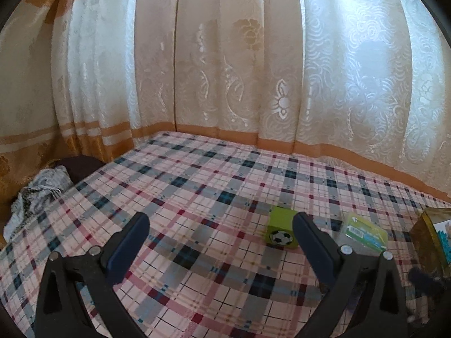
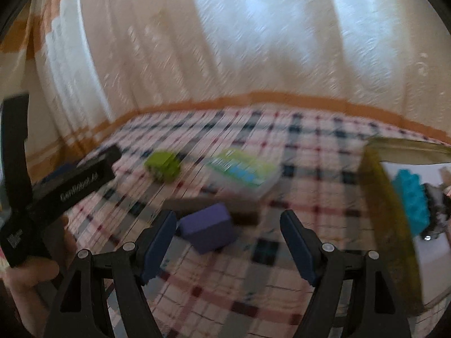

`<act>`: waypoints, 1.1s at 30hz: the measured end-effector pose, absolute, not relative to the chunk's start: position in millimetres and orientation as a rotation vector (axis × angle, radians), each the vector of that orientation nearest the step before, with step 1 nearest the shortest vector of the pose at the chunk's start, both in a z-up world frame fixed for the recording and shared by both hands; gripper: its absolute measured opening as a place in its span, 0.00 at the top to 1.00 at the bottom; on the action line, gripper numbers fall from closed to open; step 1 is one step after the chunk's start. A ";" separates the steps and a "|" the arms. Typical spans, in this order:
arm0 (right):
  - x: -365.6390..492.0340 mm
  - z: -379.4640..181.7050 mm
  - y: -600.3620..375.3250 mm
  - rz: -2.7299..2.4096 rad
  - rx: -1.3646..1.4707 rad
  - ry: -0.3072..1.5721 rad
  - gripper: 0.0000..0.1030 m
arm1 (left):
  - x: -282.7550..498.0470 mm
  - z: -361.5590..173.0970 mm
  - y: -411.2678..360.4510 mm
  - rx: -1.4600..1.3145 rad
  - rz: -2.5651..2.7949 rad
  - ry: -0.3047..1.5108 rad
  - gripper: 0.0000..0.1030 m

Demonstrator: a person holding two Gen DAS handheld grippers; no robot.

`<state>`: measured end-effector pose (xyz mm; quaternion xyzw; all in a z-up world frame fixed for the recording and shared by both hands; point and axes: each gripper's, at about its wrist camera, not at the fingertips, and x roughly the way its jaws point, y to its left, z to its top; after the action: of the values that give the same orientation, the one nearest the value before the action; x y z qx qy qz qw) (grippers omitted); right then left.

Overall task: Organize rigid objects
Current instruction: 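Close the right gripper on the purple block while the left grasps the brown wooden bar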

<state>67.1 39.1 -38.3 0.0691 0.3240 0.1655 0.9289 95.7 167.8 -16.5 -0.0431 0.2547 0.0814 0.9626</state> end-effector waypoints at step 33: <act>70.3 -56.2 -12.5 0.395 0.071 0.758 0.55 | 78.1 -19.4 62.9 0.366 -0.334 0.475 0.04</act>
<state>70.3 -12.5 -56.2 0.0343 0.3676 0.1913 0.9094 78.1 62.9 -19.4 0.1794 0.2329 -0.1636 0.9417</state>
